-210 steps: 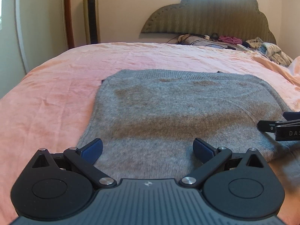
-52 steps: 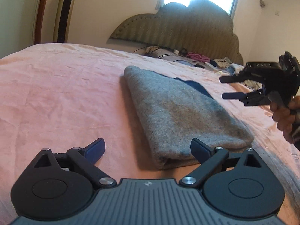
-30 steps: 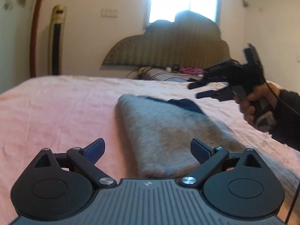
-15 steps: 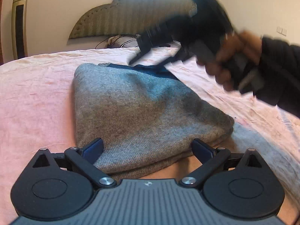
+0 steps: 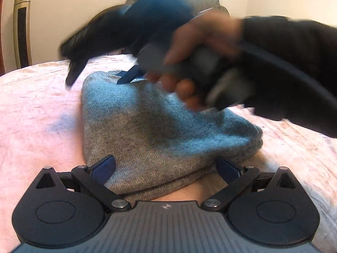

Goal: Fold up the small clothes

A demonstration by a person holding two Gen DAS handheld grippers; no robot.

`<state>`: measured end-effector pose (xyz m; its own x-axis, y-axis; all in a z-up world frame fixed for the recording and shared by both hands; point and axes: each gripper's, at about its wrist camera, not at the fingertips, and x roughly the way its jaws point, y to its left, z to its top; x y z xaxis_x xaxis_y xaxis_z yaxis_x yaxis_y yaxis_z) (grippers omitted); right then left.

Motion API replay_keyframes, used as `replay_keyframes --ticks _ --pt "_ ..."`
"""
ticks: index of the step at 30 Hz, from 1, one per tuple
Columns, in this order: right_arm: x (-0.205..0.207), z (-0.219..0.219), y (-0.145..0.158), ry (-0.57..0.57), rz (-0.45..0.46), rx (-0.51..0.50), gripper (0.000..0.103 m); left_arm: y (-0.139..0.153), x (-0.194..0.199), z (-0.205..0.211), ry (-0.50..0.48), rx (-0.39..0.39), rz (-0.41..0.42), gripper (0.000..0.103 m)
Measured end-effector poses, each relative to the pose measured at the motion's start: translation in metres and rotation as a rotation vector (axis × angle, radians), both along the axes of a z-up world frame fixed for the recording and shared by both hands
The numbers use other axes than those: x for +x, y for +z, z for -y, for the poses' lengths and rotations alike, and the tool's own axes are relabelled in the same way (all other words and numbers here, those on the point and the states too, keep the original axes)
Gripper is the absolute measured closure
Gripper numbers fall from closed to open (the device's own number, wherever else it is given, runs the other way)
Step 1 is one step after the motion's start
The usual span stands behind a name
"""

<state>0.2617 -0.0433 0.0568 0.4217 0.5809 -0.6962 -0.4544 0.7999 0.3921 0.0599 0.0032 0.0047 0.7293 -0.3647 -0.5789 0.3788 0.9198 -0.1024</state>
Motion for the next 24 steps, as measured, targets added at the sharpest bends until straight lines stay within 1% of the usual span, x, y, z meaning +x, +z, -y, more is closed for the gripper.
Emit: replay_keyframes --ticks 2,3,4,5,6,7,8,9,10,11,12,13,14,15,16,17,18,19,20,21,22,23,24 --pt "-0.022 0.029 0.013 -0.023 0.009 0.124 0.011 -0.001 0.0 0.0 0.001 -0.001 0.001 0.0" --pt "-0.034 0.043 0.015 -0.028 0.007 0.168 0.005 -0.001 0.0 0.0 0.001 0.0 0.0 0.0" --pt "-0.044 0.055 0.012 -0.033 -0.009 0.179 0.002 -0.001 0.0 0.0 0.0 -0.001 0.0 0.0" --pt "-0.048 0.063 0.0 -0.048 -0.04 0.153 0.0 -0.001 0.0 0.0 0.0 0.0 0.0 0.0" --pt "-0.051 0.071 -0.014 -0.064 -0.072 0.109 0.002 -0.001 0.0 0.001 -0.002 0.001 0.001 0.0" --pt "-0.058 0.082 -0.021 -0.038 -0.003 0.13 0.007 -0.001 -0.001 0.001 -0.004 0.004 0.003 0.0" --pt "-0.067 0.092 -0.018 -0.054 0.021 0.146 0.011 -0.001 -0.002 0.002 -0.002 0.008 0.007 0.0" --pt "-0.072 0.104 -0.013 -0.102 -0.01 0.172 0.015 0.001 -0.005 -0.001 0.012 0.0 0.023 0.0" --pt "-0.079 0.117 -0.006 -0.14 -0.043 0.219 0.014 0.004 -0.01 -0.006 0.038 -0.024 0.041 0.0" --pt "-0.088 0.133 0.001 -0.165 -0.057 0.282 0.009 0.007 -0.016 -0.016 0.062 -0.078 0.042 0.0" --pt "-0.096 0.15 0.005 -0.181 -0.058 0.337 0.003 0.01 -0.018 -0.029 0.079 -0.155 0.014 0.0" --pt "-0.104 0.166 0.006 -0.2 -0.072 0.37 0.002 0.011 -0.017 -0.047 0.101 -0.251 -0.035 0.0" --pt "-0.11 0.18 0.002 -0.218 -0.111 0.385 0.002 0.011 -0.014 -0.063 0.129 -0.341 -0.085 0.0" --pt "-0.114 0.193 -0.003 -0.23 -0.154 0.383 0.008 0.008 -0.01 -0.079 0.165 -0.431 -0.146 0.001" --pt "-0.118 0.202 -0.009 -0.242 -0.176 0.368 0.011 0.003 -0.004 -0.091 0.194 -0.507 -0.203 0.001" --pt "-0.122 0.208 -0.014 -0.255 -0.192 0.353 0.017 -0.002 0.001 -0.1 0.215 -0.578 -0.252 0.001" --pt "-0.125 0.211 -0.023 -0.26 -0.232 0.35 0.021 -0.005 0.005 -0.106 0.223 -0.638 -0.288 0.001" --pt "-0.125 0.21 -0.032 -0.246 -0.275 0.357 0.025 -0.007 0.008 -0.109 0.224 -0.686 -0.303 0.001" --pt "-0.124 0.203 -0.044 -0.216 -0.314 0.366 0.035 -0.008 0.013 -0.109 0.209 -0.721 -0.322 0.004" --pt "-0.125 0.197 -0.048 -0.193 -0.313 0.378 0.039 -0.012 0.02 -0.107 0.183 -0.749 -0.358 0.012" --pt "-0.124 0.191 -0.051 -0.173 -0.317 0.39 0.039 -0.016 0.027 -0.102 0.161 -0.763 -0.407 0.043" --pt "-0.122 0.188 -0.052 -0.164 -0.321 0.391 0.047 -0.022 0.034 -0.097 0.161 -0.748 -0.471 0.073" --pt "-0.12 0.185 -0.055 -0.161 -0.331 0.371 0.073 -0.027 0.038 -0.091 0.182 -0.705 -0.504 0.083"
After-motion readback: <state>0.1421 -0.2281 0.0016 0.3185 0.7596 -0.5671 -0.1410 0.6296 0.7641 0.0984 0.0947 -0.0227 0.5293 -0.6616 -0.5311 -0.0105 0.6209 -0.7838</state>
